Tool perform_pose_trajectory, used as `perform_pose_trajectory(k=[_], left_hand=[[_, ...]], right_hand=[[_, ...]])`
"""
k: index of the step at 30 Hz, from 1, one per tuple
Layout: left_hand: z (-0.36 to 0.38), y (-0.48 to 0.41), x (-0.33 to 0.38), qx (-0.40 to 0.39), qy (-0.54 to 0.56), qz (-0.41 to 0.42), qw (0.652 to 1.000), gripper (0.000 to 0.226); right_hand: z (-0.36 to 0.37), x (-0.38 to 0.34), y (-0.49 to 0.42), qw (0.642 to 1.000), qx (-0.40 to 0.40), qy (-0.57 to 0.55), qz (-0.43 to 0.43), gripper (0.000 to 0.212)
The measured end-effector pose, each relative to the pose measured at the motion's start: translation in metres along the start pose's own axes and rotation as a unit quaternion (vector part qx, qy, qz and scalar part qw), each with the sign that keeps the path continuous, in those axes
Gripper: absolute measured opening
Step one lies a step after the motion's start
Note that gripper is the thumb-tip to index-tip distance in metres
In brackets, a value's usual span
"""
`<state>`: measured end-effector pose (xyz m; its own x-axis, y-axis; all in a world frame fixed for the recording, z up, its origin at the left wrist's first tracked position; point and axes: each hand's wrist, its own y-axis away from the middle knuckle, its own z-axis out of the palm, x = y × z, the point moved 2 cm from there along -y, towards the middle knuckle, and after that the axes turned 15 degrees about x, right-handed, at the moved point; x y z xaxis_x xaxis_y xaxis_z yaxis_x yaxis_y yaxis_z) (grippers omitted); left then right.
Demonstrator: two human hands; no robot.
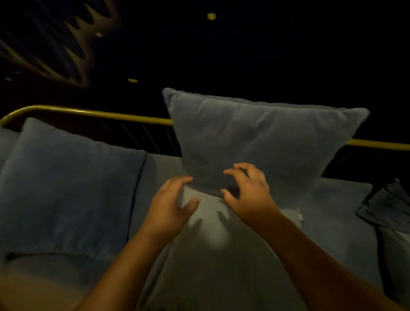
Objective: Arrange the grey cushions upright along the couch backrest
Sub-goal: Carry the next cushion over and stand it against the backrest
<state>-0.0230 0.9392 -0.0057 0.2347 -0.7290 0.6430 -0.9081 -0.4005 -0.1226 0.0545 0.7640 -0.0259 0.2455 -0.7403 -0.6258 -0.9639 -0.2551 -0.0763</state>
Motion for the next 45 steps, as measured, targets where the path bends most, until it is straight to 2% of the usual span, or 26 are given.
perform_pose_trajectory(k=[5,7,10,15,18,20,23,27,31,34,37,40,41,43,45], left_hand=[[-0.068,0.015,-0.116,0.005,-0.028,-0.099,0.995,0.056],[-0.094,0.01,-0.166,-0.003,-0.028,-0.118,0.993,0.068],[-0.13,-0.005,-0.24,-0.024,-0.009,-0.122,0.992,0.065],[-0.183,-0.057,-0.328,0.043,0.007,-0.177,0.983,0.076],[-0.203,-0.104,-0.375,0.061,-0.027,-0.162,0.985,0.073],[-0.208,-0.135,-0.403,0.057,-0.072,-0.158,0.983,0.069],[-0.204,-0.171,-0.436,0.035,-0.127,-0.204,0.97,0.065],[-0.186,-0.193,-0.474,0.005,-0.166,-0.272,0.948,0.077],[-0.178,-0.194,-0.505,0.052,-0.171,-0.32,0.93,0.082],[-0.174,-0.193,-0.517,0.089,-0.172,-0.33,0.924,0.084],[-0.171,-0.193,-0.521,0.104,-0.176,-0.338,0.919,0.089],[-0.172,-0.193,-0.522,0.105,-0.176,-0.339,0.918,0.092],[-0.172,-0.193,-0.522,0.108,-0.171,-0.339,0.919,0.094],[-0.173,-0.195,-0.519,0.12,-0.153,-0.342,0.919,0.1],[-0.174,-0.199,-0.512,0.136,-0.123,-0.349,0.919,0.105]], right_hand=[[0.081,-0.082,0.001,0.994,-0.096,-0.037,-0.019,0.043],[0.12,-0.117,-0.004,0.991,-0.131,-0.028,-0.022,0.045],[0.179,-0.173,-0.012,0.989,-0.146,-0.016,-0.018,0.045],[0.278,-0.25,-0.025,0.979,-0.204,-0.008,0.01,0.043],[0.327,-0.273,-0.044,0.97,-0.237,-0.015,0.046,0.042],[0.354,-0.275,-0.06,0.967,-0.237,-0.026,0.089,0.04],[0.39,-0.267,-0.082,0.959,-0.236,-0.033,0.153,0.038],[0.434,-0.243,-0.103,0.943,-0.244,-0.06,0.218,0.06],[0.468,-0.217,-0.125,0.928,-0.203,-0.117,0.291,0.061],[0.49,-0.199,-0.136,0.913,-0.143,-0.105,0.368,0.075],[0.508,-0.185,-0.133,0.869,-0.101,-0.162,0.457,0.084],[0.519,-0.174,-0.12,0.78,-0.058,-0.243,0.573,0.099],[0.521,-0.17,-0.114,0.762,-0.056,-0.267,0.588,0.1],[0.526,-0.158,-0.103,0.744,-0.057,-0.294,0.597,0.108],[0.516,-0.165,-0.099,0.75,-0.061,-0.302,0.586,0.109]])
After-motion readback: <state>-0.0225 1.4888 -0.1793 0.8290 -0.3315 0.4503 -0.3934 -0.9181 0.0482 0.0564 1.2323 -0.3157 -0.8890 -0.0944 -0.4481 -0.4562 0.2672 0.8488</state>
